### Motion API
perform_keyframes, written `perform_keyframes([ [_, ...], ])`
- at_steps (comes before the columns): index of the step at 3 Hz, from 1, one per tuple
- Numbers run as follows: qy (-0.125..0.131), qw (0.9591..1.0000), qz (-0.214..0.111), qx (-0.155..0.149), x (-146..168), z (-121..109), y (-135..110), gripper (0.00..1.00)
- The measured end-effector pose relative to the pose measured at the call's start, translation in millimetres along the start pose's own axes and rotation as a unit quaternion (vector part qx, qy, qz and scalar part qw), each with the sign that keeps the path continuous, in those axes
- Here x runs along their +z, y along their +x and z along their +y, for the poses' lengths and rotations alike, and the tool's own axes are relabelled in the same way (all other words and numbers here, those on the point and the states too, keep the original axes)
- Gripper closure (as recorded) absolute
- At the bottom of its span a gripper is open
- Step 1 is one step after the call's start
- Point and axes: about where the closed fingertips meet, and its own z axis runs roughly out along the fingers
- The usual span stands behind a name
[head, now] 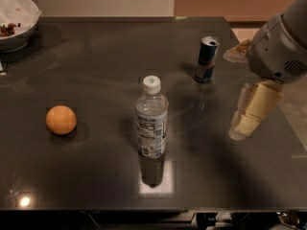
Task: Move blue plastic bottle near redbull can
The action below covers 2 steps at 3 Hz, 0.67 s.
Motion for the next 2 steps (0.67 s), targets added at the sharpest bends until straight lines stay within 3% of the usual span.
perform_keyframes([
  [2,-0.045,0.9947,-0.084,-0.038,29.9,25.7,-55.9,0.0],
])
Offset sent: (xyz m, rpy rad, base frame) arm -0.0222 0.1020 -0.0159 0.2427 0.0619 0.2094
